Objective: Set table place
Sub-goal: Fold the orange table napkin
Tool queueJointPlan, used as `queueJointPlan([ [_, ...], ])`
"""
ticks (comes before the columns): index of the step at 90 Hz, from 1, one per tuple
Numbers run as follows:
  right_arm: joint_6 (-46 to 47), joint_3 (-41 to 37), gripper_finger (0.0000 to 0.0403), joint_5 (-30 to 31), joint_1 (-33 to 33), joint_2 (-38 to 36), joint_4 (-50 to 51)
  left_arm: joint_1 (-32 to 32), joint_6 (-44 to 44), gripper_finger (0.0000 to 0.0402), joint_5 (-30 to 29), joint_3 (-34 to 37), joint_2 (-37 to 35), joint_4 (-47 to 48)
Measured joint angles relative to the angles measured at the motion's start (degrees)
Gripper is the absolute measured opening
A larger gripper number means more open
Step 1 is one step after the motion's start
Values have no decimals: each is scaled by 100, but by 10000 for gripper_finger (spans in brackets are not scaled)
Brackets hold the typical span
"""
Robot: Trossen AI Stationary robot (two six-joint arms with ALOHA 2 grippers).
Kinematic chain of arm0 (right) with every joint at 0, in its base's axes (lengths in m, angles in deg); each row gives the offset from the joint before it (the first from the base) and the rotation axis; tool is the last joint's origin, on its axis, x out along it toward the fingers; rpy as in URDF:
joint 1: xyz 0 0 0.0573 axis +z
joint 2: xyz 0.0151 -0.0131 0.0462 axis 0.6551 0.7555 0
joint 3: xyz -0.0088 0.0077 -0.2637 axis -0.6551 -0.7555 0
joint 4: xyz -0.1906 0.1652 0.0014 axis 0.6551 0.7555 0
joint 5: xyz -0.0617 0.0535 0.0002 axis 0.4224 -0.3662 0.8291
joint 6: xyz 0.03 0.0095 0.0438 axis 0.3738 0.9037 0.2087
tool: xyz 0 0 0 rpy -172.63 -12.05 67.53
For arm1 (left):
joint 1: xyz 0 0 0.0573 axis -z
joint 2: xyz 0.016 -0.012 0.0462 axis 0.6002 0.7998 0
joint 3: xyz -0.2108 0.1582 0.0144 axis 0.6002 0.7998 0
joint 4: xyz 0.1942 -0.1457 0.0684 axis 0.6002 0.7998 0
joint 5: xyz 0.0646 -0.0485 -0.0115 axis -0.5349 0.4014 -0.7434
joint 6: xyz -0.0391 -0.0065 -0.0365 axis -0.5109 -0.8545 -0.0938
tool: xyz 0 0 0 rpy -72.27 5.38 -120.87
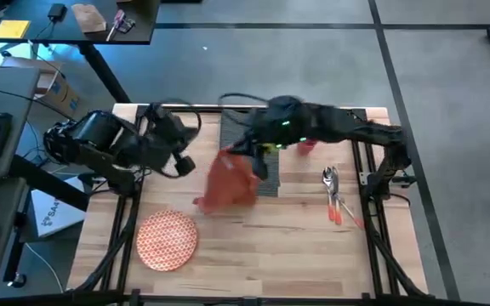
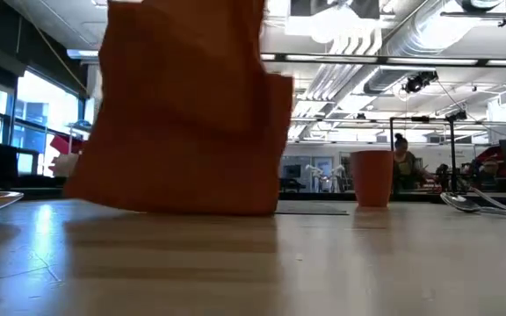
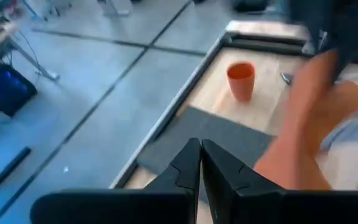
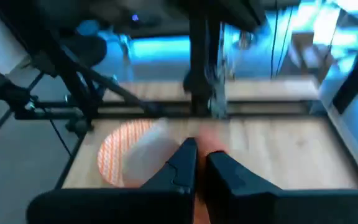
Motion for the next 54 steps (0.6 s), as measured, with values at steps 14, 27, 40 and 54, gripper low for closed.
queueJointPlan([
  [14, 439, 846, 0, 2536, -13, 49, 1436, -243, 449, 0, 142, -1, -138, -366],
  [27, 208, 628, 0, 3588, -98, -400, 565, -386, 644, 0, 205, 2, -138, -451],
  [40, -361, 847, 0, 3132, -186, -435, -401, -443, 634, 0, 452, 2, -141, -459],
  [54, 281, 824, 0, 1186, -515, -171, -177, -440, 634, 0, 467, 2, -143, -480],
])
